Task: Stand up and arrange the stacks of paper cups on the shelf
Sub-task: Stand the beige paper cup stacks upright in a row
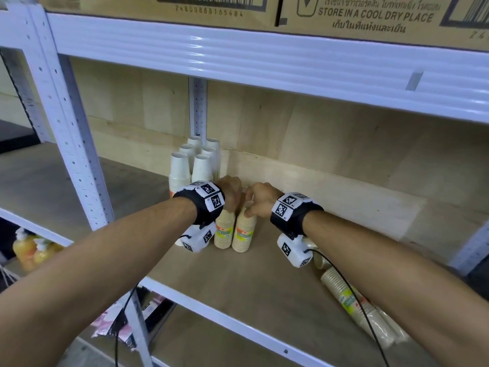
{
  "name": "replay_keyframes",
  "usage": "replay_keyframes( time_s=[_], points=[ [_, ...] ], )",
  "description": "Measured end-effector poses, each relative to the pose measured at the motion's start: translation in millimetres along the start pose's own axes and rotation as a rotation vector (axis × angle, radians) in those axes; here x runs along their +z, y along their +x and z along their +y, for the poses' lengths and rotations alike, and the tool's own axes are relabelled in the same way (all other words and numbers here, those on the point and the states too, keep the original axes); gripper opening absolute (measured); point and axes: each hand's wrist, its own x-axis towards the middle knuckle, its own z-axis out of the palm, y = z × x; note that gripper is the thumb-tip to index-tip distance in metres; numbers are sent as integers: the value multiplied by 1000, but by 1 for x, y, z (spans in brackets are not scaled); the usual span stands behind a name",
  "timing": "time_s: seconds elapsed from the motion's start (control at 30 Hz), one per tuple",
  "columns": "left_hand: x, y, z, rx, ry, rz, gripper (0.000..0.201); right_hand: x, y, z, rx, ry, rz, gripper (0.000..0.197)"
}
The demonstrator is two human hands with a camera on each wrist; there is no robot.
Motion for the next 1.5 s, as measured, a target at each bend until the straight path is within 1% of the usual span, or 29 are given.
replay_keyframes(
  time_s=[0.17, 0.27, 0.47, 0.6, 0.8, 0.87, 0.93, 1.03, 1.2, 1.33, 1.5],
  points=[
    [4, 5, -6, 24, 12, -11, 32, 3, 2, -3, 3, 1, 5, 37],
    [8, 8, -8, 28, 8, -11, 33, 5, 2, -5, 4, 2, 16, 40],
    [8, 12, -11, 41, 4, 8, 28, 6, -1, -4, -22, 16, 18, 36],
    [7, 12, -12, 43, -1, 21, 25, 5, -1, -2, -21, 20, 25, 42],
    [0, 13, -12, 42, 7, 32, 27, 0, -2, 1, -14, -3, 25, 48],
    [-4, 13, -9, 62, 48, 39, 22, -2, -3, 4, 9, -8, 36, 52],
    [-8, 14, -7, 84, 66, 56, 23, -7, -6, 9, 29, -18, 52, 53],
    [-12, 16, 1, 106, 21, 79, 29, -16, -12, 21, 61, -24, 72, 48],
    [-10, 27, 26, 204, -72, 118, 34, -32, -28, 55, 164, -62, 102, 49],
    [-1, 41, 53, 273, -140, 78, 35, -42, -49, 87, 260, -63, 97, 50],
    [18, 57, 90, 380, -179, 52, 35, -44, -85, 125, 390, -39, 101, 46]
  ],
)
